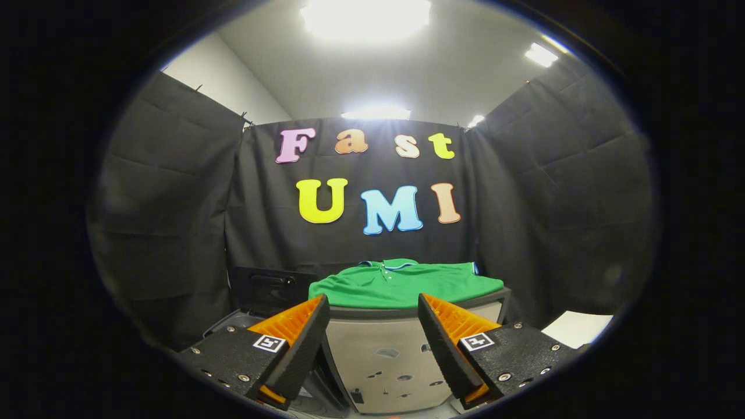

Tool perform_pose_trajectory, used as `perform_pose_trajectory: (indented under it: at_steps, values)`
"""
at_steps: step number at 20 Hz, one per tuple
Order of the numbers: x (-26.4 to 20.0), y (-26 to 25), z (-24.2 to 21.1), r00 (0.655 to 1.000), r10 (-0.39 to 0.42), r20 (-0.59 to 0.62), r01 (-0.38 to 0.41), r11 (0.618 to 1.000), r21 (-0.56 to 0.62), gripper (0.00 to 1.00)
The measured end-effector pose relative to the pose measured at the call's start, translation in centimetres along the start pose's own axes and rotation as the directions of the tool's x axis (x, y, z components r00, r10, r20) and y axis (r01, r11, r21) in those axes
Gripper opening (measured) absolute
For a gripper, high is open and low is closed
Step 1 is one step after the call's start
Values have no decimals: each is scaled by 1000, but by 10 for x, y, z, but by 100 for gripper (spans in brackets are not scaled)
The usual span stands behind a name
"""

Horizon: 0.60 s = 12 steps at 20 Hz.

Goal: Put the clothes into the washing machine and then close the washing machine lid.

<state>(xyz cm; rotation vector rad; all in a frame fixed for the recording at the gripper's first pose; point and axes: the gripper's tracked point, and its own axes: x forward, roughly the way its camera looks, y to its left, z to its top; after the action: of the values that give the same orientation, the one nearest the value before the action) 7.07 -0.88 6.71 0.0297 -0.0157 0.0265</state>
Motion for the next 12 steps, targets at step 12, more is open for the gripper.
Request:
perform_pose_trajectory:
  at_steps: [12]
  values:
    - [114, -24, 22, 1000, 5, -25, -6, 1000, -21, 93]
